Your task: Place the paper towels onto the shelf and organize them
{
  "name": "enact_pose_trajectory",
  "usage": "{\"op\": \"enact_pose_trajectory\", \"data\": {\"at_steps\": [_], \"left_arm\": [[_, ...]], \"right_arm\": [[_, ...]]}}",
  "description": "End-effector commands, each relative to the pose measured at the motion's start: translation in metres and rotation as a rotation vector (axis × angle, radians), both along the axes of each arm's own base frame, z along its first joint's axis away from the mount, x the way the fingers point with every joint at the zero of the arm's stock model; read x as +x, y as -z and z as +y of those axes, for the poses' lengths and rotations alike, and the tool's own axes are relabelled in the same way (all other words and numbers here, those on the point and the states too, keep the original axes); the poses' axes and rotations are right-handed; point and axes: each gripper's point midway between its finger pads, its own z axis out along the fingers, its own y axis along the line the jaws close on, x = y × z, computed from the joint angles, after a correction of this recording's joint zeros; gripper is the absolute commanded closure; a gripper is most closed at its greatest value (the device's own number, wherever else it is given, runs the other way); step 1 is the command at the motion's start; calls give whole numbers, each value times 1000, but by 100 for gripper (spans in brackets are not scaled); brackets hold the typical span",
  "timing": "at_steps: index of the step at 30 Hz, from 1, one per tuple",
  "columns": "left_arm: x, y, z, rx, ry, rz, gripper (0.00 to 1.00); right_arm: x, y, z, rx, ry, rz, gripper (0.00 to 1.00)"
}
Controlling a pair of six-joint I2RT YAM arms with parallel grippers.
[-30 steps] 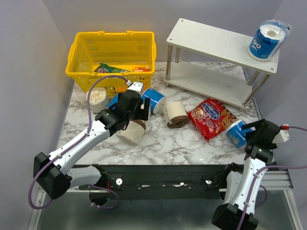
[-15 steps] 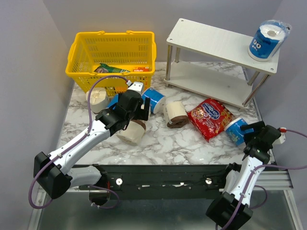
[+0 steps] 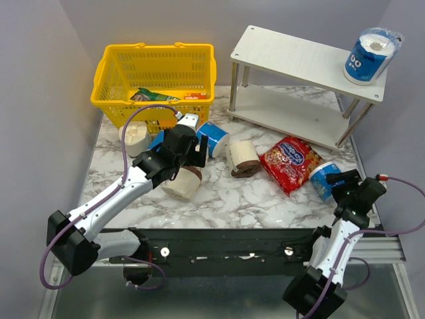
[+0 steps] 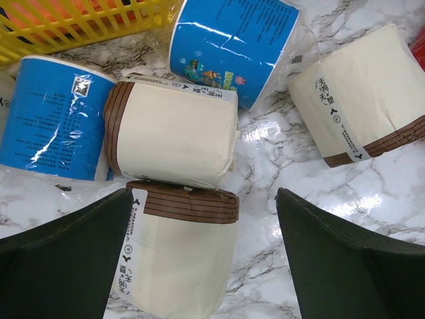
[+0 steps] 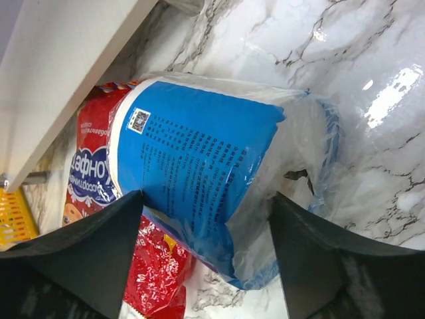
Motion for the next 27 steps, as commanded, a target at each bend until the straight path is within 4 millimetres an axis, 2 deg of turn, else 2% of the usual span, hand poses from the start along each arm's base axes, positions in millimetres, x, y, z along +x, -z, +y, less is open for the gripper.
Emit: {"op": "enact_pose_trajectory", "data": {"at_steps": [1, 7, 12, 13, 17, 18, 20, 22, 25, 26, 27], "left_arm": [[-1, -2, 6, 14, -20, -14, 1], [-1, -3, 6, 15, -22, -18, 1], [-2, -5, 6, 17, -22, -22, 1], [-2, -6, 7, 17, -21, -24, 1], [-3, -10, 7, 8, -20, -34, 1], [-3, -11, 7, 5, -20, -37, 1], [-4, -13, 7, 2, -18, -41, 1], [-4, -15, 7, -3, -15, -45, 1], [-5, -17, 6, -11, -10, -49, 1], [-5, -16, 6, -12, -6, -46, 1], [-6, -17, 6, -14, -7, -47, 1]], "right_arm": [[7, -5, 3, -6, -45, -40, 31], [3, -19, 1, -73, -47, -64, 49], [0, -40, -7, -155, -33, -67, 63], [0, -42, -5, -158, -42, -70, 70], [-2, -63, -8, -233, -54, -89, 76], [-2, -81, -9, -265, -53, -111, 77], [-5, -90, -8, -276, -56, -101, 77], [-4, -117, -2, -300, -93, -130, 77], [-5, -143, 7, -341, -159, -148, 76], [-5, -167, 7, -389, -177, -162, 76], [-5, -175, 11, -399, -201, -163, 76]]}}
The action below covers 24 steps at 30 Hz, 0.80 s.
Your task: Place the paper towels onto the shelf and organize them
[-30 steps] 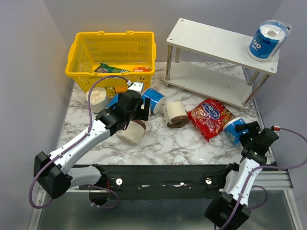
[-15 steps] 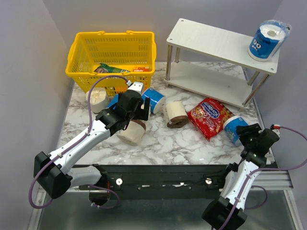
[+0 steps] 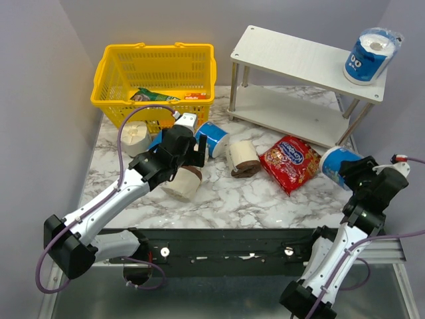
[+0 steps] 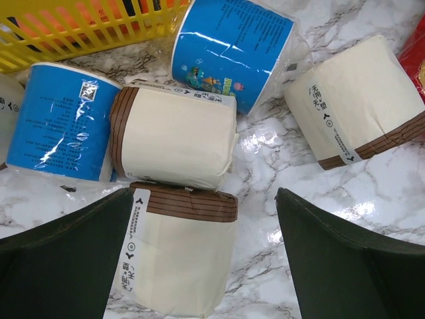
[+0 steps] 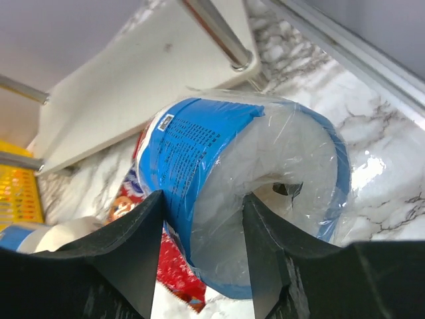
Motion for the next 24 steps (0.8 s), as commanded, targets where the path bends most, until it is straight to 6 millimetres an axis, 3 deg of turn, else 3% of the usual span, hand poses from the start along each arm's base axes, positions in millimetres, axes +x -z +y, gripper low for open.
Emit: {"op": "enact_pose_trajectory", "data": {"at_steps": [1, 2, 5, 6, 8, 9, 13, 17, 19, 24], "left_arm": [[-3, -7, 4, 1, -5, -21, 1], [-3, -8, 3, -3, -3, -20, 1], [-4, -10, 3, -9, -1, -25, 1], [-4, -12, 3, -16, 1, -28, 1], [-5, -14, 3, -21, 2, -35, 1], [-5, -16, 4, -24, 4, -40, 1], [-7, -22, 4, -42, 9, -52, 1], [-9, -27, 5, -55, 11, -63, 1], [-9, -30, 6, -61, 8, -72, 1], [-10, -33, 7, -66, 7, -81, 1]], "right_arm": [[-1, -61, 18, -119, -136, -40, 76], [0, -83, 22, -161, -164, -63, 76], [-1, -120, 41, -203, -251, -122, 76], [-3, -149, 49, -244, -279, -170, 76], [-4, -174, 60, -287, -334, -203, 76], [-2, -197, 64, -313, -364, -232, 76], [9, -248, 75, -398, -454, -297, 74], [21, -289, 81, -516, -496, -348, 74], [28, -306, 93, -560, -549, -392, 74], [69, -345, 116, -746, -645, -445, 74]]}}
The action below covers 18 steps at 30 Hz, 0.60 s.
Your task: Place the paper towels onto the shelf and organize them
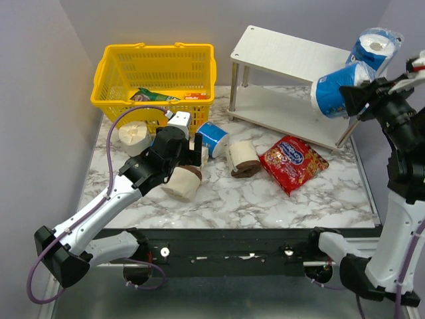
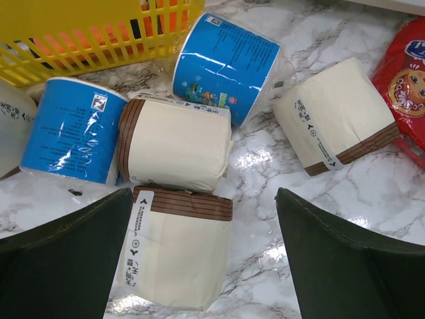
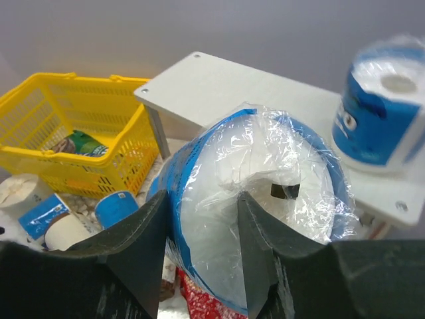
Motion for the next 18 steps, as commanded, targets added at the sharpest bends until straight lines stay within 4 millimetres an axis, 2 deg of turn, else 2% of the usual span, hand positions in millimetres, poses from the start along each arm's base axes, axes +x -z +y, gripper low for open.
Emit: {"op": "enact_pose_trajectory", "data": {"at_steps": [1, 2, 3, 4, 6, 7, 9, 10, 12, 14, 16, 18], "left_arm": [[-3, -8, 1, -9, 7, -19, 1], [-3, -8, 1, -11, 6, -20, 1], [-4, -8, 2, -12, 4, -21, 1], [-4, -11, 3, -14, 1, -30, 1], [-4, -12, 5, -14, -4, -35, 1], [-4, -12, 6, -9, -8, -37, 1], [-4, -13, 7, -11, -9, -41, 1], [-4, -14, 7, -12, -11, -43, 1], [-4, -14, 7, -13, -9, -45, 1], [-4, -15, 8, -13, -11, -46, 1], [-4, -15, 7, -11, -13, -46, 1], [-4, -15, 9, -9, -19, -48, 1]], "right_arm": [[30, -48, 3, -203, 25, -160, 75], [36, -53, -3, -252, 61, -178, 75], [49, -55, 0, -270, 54, -183, 74], [54, -66, 0, -282, 66, -230, 75], [68, -68, -6, -308, 101, -259, 75], [82, -65, -3, -332, 90, -265, 75], [98, -58, 4, -416, 97, -274, 75], [118, -45, 5, -451, 108, -250, 75], [133, -35, 8, -523, 114, -239, 75], [147, -32, 14, -537, 102, -247, 74], [153, -33, 25, -534, 77, -254, 72], [168, -29, 26, -563, 109, -235, 71]]}}
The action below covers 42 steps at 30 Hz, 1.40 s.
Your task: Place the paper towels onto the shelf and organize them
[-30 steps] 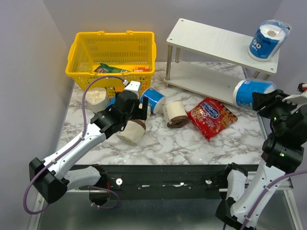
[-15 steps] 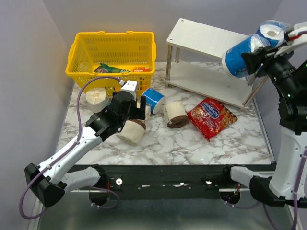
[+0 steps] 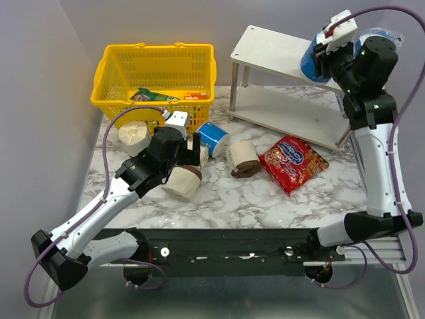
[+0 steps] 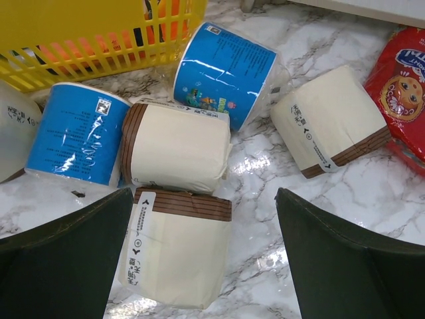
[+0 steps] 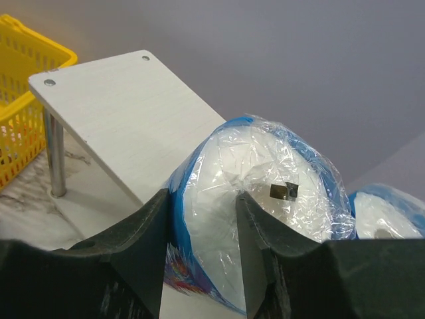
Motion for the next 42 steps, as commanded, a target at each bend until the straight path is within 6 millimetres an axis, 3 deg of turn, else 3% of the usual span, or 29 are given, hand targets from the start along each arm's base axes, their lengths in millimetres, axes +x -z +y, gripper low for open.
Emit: {"op": "enact_pose_trajectory", "data": {"at_steps": [1, 5, 10, 11, 17, 21, 23, 26, 27, 31, 34, 39, 42], "left_arm": [[0, -5, 7, 15, -22, -23, 1], [0, -5, 10, 22, -34, -28, 1], [1, -4, 11, 28, -43, -27, 1], [1, -3, 11, 30, -41, -25, 1], [2, -4, 13, 34, -52, -31, 1], [2, -6, 15, 34, -64, -38, 1], [2, -7, 17, 36, -69, -41, 1], [3, -8, 18, 37, -76, -46, 1], [3, -7, 19, 40, -80, -45, 1], [2, -10, 23, 42, -93, -57, 1], [3, -10, 24, 41, -99, -60, 1], [3, -10, 24, 42, -100, -60, 1], [3, -10, 25, 45, -104, -62, 1]], "right_arm": [[17, -38, -5, -86, 81, -145, 71], [34, -24, -9, -105, 133, -112, 70], [50, -22, -18, -87, 212, -104, 53], [49, -25, -19, -73, 218, -108, 48], [25, -50, 7, -50, 144, -138, 41], [10, -52, 37, -38, 58, -139, 43], [8, -43, 51, -41, 1, -120, 51], [15, -13, 61, -47, -22, -52, 64], [22, 8, 61, -64, -8, -7, 67], [37, 45, 43, -134, 107, 71, 73], [44, 54, 24, -169, 201, 91, 73], [54, 51, -12, -112, 308, 95, 74], [62, 59, -18, -109, 318, 112, 74]]}}
